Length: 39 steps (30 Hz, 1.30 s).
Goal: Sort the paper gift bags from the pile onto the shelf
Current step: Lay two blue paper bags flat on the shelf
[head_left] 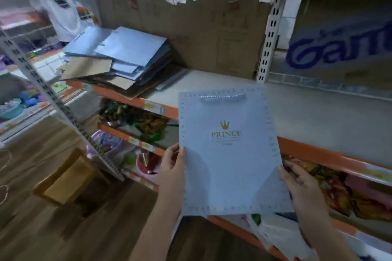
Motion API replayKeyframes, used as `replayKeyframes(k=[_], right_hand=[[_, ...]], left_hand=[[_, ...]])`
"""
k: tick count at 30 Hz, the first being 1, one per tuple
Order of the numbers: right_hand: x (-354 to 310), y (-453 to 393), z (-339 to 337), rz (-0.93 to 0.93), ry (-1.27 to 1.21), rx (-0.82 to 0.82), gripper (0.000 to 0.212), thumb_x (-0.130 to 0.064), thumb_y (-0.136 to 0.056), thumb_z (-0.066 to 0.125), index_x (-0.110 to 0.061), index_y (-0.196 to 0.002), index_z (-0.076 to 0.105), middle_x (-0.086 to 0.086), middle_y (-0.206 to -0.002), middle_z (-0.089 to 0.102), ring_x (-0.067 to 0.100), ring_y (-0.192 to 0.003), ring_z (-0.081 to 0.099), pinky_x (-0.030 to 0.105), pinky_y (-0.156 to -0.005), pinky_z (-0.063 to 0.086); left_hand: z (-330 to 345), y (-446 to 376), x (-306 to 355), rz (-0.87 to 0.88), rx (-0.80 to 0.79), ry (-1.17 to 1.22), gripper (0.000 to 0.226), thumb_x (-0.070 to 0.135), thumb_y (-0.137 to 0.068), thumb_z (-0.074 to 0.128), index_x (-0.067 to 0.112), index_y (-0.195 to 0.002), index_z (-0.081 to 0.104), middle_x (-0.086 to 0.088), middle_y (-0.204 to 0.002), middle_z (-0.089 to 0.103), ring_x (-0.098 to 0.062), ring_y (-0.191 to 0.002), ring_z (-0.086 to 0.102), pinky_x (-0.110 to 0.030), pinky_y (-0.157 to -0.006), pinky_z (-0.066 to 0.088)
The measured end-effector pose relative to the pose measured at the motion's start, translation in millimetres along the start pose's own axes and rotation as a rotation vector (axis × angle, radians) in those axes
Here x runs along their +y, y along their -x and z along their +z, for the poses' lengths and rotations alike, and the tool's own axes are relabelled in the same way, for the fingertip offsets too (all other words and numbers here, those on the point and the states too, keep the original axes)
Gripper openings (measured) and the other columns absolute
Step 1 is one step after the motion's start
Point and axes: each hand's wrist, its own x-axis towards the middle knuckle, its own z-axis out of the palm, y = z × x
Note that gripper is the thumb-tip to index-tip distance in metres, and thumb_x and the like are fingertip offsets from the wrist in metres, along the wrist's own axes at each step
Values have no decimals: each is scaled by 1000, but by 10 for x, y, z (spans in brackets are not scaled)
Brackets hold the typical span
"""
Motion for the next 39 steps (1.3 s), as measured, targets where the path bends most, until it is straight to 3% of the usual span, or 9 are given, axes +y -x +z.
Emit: replayKeyframes(k=[3,8,14,17,22,26,29,32,39], right_hand=[[-150,-348,-148,-52,41,65,18,-18,-93,51,-21,-108,61,-1,-107,67,21,-96,64,45,-88,51],[-392,-945,-494,-86,127,136,30,-12,-93,50,-17,-123,54,-2,-101,62,23,-98,61,46,-94,48],[-494,-1510,-817,-73,291,170,26,-17,-92,54,-19,-118,56,-6,-91,62,-1,-77,56,20,-64,42],[-531,-1686,-881,-35,351,208,24,-19,-91,55,-22,-114,56,-14,-87,60,4,-77,57,29,-72,47],[-490,-1966,-898,33,450,255,30,-16,-91,55,-14,-121,57,3,-104,65,16,-85,61,30,-73,48],[-465,-2074,-856,49,478,361,30,-10,-90,57,-7,-120,59,8,-96,62,23,-86,56,32,-74,42],[-447,-2064,-832,38,531,402,30,-7,-89,58,-5,-118,60,13,-102,65,23,-84,55,31,-71,41],[-447,-1989,-807,39,568,409,29,-8,-90,56,-5,-118,60,12,-101,63,22,-83,53,25,-67,41],[-391,-1944,-840,45,717,434,24,-5,-86,60,-8,-109,66,12,-95,67,28,-84,62,39,-78,51]], left_hand=[[435,-474,74,66,-148,-38,11,20,-95,51,21,-101,61,1,-95,66,-14,-86,62,-24,-69,49],[1224,-1106,125,90,-287,-170,13,19,-95,51,20,-106,58,6,-82,64,-5,-66,59,-12,-50,46],[1949,-1658,172,56,-459,-272,21,17,-95,50,14,-113,59,0,-95,67,-6,-75,65,-17,-57,48],[2180,-1876,160,19,-533,-324,23,17,-97,47,14,-116,58,-6,-100,67,-18,-87,65,-27,-67,52],[2422,-2181,64,58,-633,-505,24,18,-96,47,14,-117,58,-3,-107,66,-19,-96,63,-38,-85,53],[2481,-2289,48,150,-703,-643,21,19,-96,48,16,-116,56,1,-101,62,-18,-92,62,-32,-75,56],[2478,-2311,36,245,-704,-732,22,20,-94,51,15,-115,57,2,-97,61,-19,-92,60,-38,-82,53],[2468,-2322,-17,345,-722,-842,25,21,-93,53,14,-116,60,-2,-105,64,-19,-94,60,-30,-82,51],[2466,-2256,-63,471,-728,-990,26,21,-92,54,13,-115,65,-5,-111,67,-21,-100,61,-28,-82,46]])
